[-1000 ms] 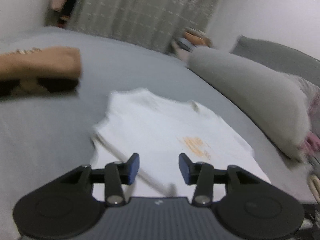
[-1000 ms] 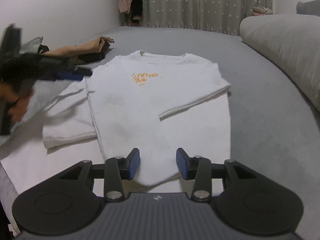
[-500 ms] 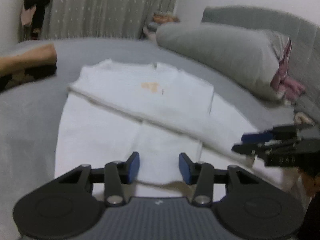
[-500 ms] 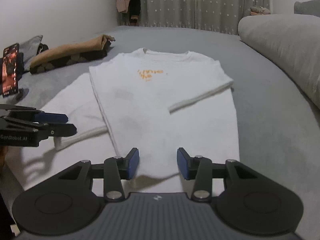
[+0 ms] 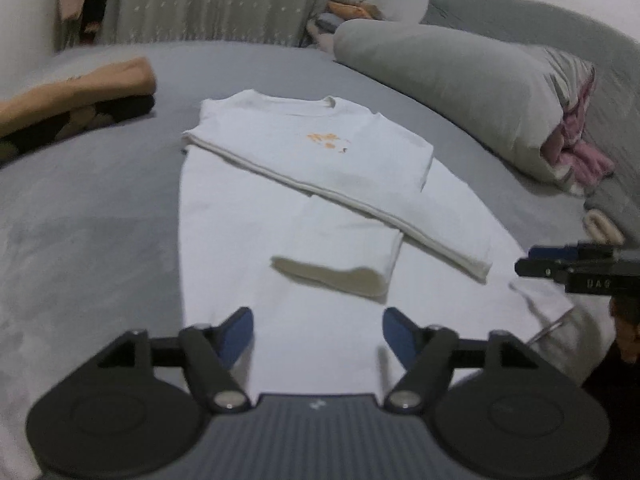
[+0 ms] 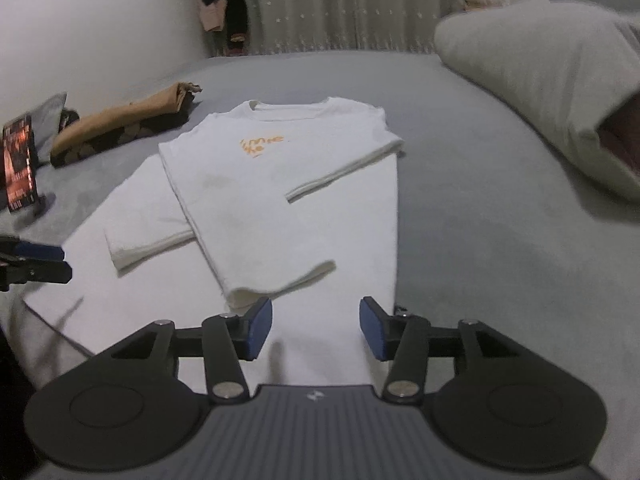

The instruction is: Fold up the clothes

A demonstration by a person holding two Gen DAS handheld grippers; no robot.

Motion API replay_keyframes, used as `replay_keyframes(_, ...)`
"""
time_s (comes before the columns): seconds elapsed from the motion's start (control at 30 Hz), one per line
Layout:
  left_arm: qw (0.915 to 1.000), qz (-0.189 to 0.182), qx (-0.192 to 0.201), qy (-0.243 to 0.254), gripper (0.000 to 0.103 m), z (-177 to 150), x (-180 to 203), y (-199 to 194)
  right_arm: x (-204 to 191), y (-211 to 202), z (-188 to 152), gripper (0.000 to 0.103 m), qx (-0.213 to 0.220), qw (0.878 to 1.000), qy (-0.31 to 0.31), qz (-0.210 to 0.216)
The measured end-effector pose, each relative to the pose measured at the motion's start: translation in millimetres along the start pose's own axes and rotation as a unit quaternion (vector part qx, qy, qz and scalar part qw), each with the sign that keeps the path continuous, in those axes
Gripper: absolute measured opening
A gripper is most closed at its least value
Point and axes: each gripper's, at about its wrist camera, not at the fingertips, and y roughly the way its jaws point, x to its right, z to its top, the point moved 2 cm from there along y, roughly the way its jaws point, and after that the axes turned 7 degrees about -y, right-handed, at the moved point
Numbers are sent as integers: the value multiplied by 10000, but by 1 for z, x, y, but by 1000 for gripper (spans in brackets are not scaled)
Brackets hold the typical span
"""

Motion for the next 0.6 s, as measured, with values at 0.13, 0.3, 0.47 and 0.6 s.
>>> replay_keyframes(0.13, 9966, -320, -305, -698, 75, 7, -22, -11, 15, -8, -2, 53, -314, 9981, 451, 277)
replay_keyframes(0.3, 9879, -501, -501, -1378, 75, 8, -45, -20, 34, -17, -14, 53, -608, 9920, 1040, 390)
replay_keyframes(0.47, 9773, -678, -629, -1906, 74, 6, -69, -28, 55, -27, -30, 53, -715, 9810, 1719, 551)
replay_keyframes(0.6, 9635, -885, -786, -2401, 73, 0, -86, -29, 69, -31, -40, 53, -774, 9699, 2211, 659)
